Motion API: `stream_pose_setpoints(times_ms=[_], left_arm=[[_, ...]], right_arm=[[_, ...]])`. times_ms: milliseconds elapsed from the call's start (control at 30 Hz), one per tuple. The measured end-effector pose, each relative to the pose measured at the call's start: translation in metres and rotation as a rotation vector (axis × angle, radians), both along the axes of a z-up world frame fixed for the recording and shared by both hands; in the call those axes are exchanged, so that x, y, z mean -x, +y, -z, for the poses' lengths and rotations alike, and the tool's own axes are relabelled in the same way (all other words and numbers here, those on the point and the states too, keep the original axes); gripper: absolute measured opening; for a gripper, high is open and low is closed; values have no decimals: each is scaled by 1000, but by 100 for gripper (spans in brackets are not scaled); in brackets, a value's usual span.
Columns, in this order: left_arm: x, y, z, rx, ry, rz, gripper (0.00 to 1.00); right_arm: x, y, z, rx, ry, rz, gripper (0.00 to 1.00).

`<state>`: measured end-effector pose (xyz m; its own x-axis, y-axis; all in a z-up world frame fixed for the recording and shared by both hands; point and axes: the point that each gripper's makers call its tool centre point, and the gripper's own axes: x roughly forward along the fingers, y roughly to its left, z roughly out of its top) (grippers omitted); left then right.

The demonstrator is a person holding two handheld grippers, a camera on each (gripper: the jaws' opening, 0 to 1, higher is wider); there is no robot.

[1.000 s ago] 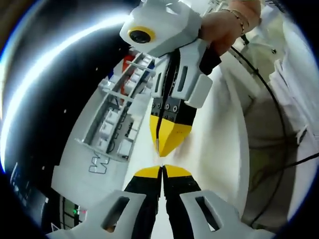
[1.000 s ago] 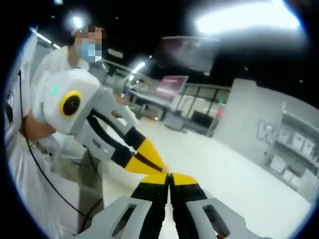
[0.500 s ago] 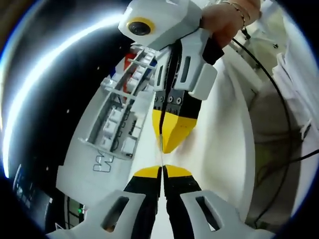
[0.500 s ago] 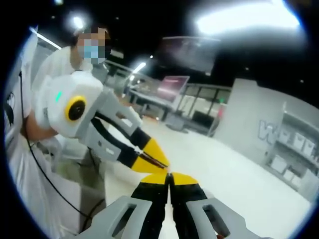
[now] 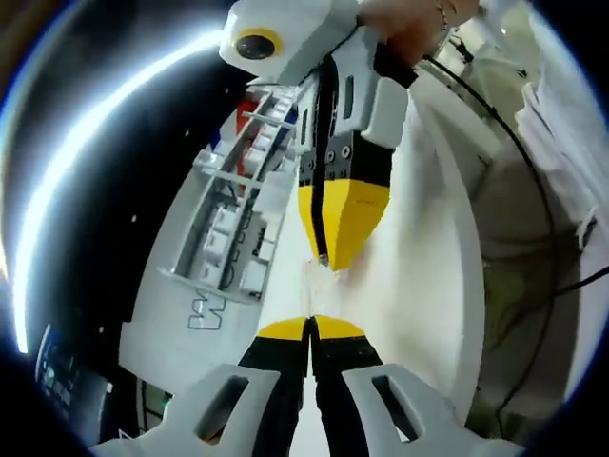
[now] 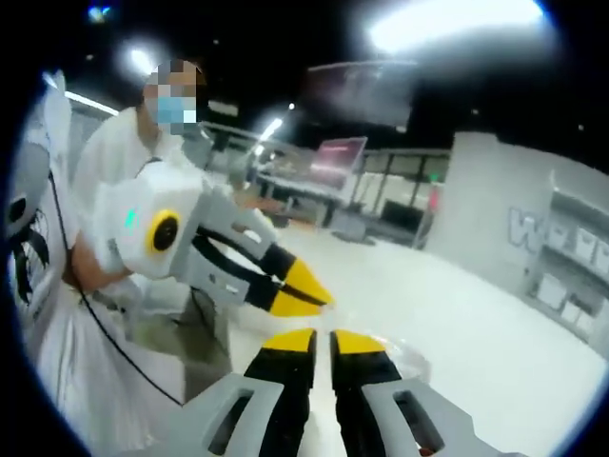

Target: Open the resealable bag by pulling the two sides of the seal apart until the entire bag opening is separated and visibly accessible.

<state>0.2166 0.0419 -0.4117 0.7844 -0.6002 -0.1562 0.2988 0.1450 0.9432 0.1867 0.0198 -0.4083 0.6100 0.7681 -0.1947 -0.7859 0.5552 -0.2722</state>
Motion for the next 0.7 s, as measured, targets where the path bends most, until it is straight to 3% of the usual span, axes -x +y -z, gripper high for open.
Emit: stream_pose_setpoints(times_ms=[67, 133, 233, 367, 467, 700], left_arm=[[2, -1, -1, -17, -25, 0, 1], [3, -1, 0, -47, -44, -3, 1], [6, -3, 4, -101, -71, 4, 1], [9, -5, 4, -124, -95, 9, 1], [9, -6, 2, -149, -125, 9, 1], [8, -5, -6, -171, -156, 6, 1]], right_arm=[[1, -1, -15, -85, 48, -6, 2], [0, 0, -26, -123, 69, -21, 2], [-7, 3, -28, -105, 97, -34, 1], [-10, 10, -19, -100, 235, -85, 1], [-12, 16, -15, -73, 298, -113, 1], [-14, 22, 1, 38, 336, -125, 1]])
